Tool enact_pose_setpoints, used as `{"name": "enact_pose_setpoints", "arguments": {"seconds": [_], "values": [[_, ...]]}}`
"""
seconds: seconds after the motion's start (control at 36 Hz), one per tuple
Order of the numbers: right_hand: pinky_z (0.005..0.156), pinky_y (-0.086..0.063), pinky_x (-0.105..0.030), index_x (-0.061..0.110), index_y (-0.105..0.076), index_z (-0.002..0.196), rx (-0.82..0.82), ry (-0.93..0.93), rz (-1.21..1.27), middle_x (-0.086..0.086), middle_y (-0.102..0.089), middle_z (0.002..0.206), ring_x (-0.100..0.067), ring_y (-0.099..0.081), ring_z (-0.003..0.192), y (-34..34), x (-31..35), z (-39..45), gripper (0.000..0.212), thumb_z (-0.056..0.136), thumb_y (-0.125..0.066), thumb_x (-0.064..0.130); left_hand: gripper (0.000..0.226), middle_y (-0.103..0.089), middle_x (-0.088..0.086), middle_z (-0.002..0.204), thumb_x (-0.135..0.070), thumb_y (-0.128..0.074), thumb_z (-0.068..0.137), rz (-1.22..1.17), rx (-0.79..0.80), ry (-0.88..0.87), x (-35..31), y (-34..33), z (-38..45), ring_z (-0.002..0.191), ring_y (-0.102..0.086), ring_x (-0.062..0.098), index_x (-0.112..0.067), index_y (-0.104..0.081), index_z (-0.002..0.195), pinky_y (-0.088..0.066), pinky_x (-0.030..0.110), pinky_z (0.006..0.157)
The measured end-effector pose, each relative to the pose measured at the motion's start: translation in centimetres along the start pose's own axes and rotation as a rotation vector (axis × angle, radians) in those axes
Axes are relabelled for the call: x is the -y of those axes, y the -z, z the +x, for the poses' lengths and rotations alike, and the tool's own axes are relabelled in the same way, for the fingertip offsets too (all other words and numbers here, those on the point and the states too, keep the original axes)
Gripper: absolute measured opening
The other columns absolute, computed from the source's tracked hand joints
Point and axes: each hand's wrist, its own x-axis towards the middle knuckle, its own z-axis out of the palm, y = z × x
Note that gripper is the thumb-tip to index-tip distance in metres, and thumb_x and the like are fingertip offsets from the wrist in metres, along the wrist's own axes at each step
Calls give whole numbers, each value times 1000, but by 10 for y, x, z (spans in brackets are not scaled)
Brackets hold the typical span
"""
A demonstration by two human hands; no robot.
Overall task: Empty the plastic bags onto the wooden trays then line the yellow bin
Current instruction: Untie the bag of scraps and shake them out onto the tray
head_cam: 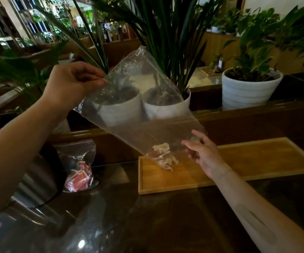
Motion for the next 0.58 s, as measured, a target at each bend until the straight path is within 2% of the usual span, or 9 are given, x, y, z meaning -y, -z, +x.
{"name": "enact_pose_setpoints", "arguments": {"seconds": [0.08, 0.19, 0.28, 0.36, 0.5, 0.58], "values": [[78, -52, -38, 28, -50, 134, -15, 20, -9, -6, -74, 103, -22, -64, 87, -4, 1, -1, 63, 80, -74, 7, 18, -74, -14, 70, -9, -78, 78, -17, -7, -14, -4, 1, 2, 68, -68, -2, -25, -72, 86, -58, 17, 72], [79, -52, -37, 28, -50, 135, -4, 41, 2, -6, -74, 105, -21, -64, 87, -9, 2, -2, 64, 79, -75, 8, 25, -74, -5, 89, -12, -78, 78, 0, -30, -15, -11, 4, 6, 73, -69, 2, -14, -73, 102, -59, 21, 79], [80, -52, -37, 29, -50, 134, 11, 47, 7, -9, -71, 112, -21, -64, 89, -12, 2, -3, 63, 80, -74, 9, 25, -74, -2, 90, -15, -78, 79, 14, -29, -13, -14, 7, 8, 78, -70, 8, -15, -73, 103, -59, 30, 83], [80, -53, -36, 30, -51, 133, 14, 49, 7, -8, -70, 114, -21, -65, 91, -15, 1, -3, 62, 80, -75, 10, 27, -73, -5, 90, -16, -78, 79, 25, -28, -13, -18, 9, 9, 75, -70, 2, -15, -72, 105, -59, 28, 82], [76, -53, -34, 30, -51, 134, 9, 62, 14, -8, -72, 112, -21, -65, 91, -16, 3, -4, 62, 80, -75, 10, 16, -76, -12, 86, -16, -78, 79, 0, -22, -8, -19, 13, 8, 79, -72, 5, -24, -74, 92, -59, 30, 84], [73, -53, -33, 30, -52, 132, -4, 93, 22, -10, -72, 111, -19, -65, 86, -17, 7, -4, 62, 79, -76, 9, 16, -75, -19, 78, -14, -77, 79, -20, -36, -11, -19, 15, 8, 77, -71, 3, -27, -73, 89, -59, 26, 80]]}}
